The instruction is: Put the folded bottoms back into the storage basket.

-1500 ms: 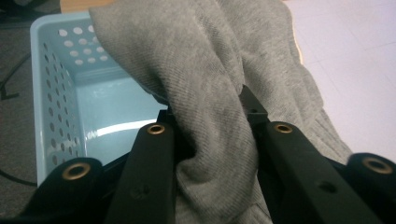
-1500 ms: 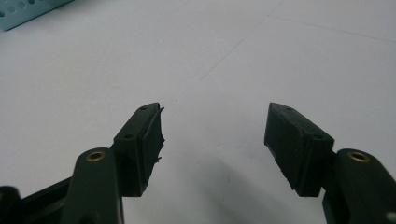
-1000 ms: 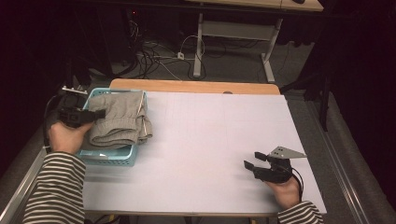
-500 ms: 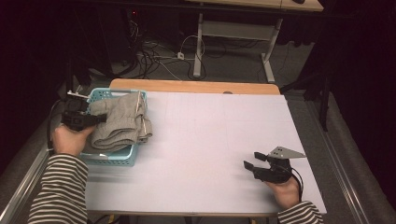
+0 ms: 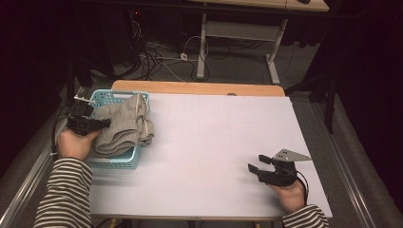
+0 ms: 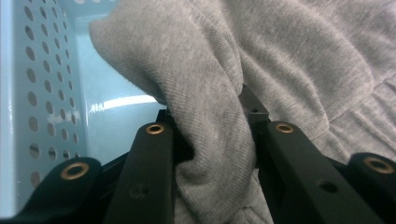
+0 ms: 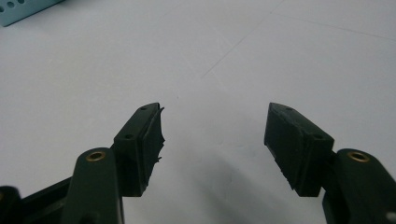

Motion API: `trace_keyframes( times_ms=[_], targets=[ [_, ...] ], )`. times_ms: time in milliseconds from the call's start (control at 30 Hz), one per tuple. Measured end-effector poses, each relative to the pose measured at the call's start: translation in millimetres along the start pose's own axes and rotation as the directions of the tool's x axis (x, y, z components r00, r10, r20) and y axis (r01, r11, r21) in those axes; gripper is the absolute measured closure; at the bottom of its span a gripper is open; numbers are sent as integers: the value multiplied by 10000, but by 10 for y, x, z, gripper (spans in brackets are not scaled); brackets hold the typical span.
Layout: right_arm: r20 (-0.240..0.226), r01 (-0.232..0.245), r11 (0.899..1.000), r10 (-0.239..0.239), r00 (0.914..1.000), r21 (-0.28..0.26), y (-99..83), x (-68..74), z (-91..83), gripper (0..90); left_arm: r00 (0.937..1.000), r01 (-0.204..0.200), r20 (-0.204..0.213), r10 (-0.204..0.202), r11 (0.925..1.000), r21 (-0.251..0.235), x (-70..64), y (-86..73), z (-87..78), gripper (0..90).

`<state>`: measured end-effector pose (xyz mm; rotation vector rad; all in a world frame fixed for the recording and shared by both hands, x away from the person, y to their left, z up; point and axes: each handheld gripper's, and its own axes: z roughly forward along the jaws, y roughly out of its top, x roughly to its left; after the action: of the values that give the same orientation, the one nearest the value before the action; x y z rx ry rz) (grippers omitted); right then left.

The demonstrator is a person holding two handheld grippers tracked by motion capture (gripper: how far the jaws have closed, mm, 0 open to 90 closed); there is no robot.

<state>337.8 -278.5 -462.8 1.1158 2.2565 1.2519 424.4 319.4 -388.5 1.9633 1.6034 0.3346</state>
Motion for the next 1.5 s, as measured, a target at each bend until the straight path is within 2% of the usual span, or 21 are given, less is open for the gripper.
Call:
trace_keyframes(
  times_ms=[300, 567, 767, 1033, 1133, 1267, 1367, 1500],
  targets=[
    [-4, 0, 10000, 0, 10000, 0, 0, 2, -2, 373, 9999, 165, -20, -164, 9997, 170, 17, -27, 104, 701],
    [2, 1, 10000, -1, 10000, 20, -1, 2, 1, 373, 9999, 154, -67, -152, 9992, 367, 12, -47, 209, 701],
    [-4, -22, 10000, 22, 10000, 28, -2, 2, 0, 373, 9991, 414, -21, -414, 9983, 406, 50, -41, 220, 700],
    [-19, -47, 10000, 47, 10000, 0, -3, 2, -6, 373, 9978, 430, -533, -386, 9955, 845, 75, -19, 261, 700],
    [-23, -50, 10000, 50, 10000, 10, -4, 1, -4, 372, 9956, 373, -896, -271, 9927, 1144, 80, -14, 287, 700],
    [-17, -58, 10000, 58, 10000, 14, -5, 0, -3, 373, 9923, 241, -1234, -86, 9919, 1247, 90, -2, 311, 697],
    [-8, -70, 10000, 70, 10000, 12, -6, -1, -4, 373, 9936, 462, -1082, -332, 9917, 1199, 133, 3, 314, 693],
    [13, -81, 10000, 81, 10000, 42, -6, -4, 1, 373, 9931, 511, -1105, -390, 9928, 1086, 148, 11, 325, 685]
  ],
)
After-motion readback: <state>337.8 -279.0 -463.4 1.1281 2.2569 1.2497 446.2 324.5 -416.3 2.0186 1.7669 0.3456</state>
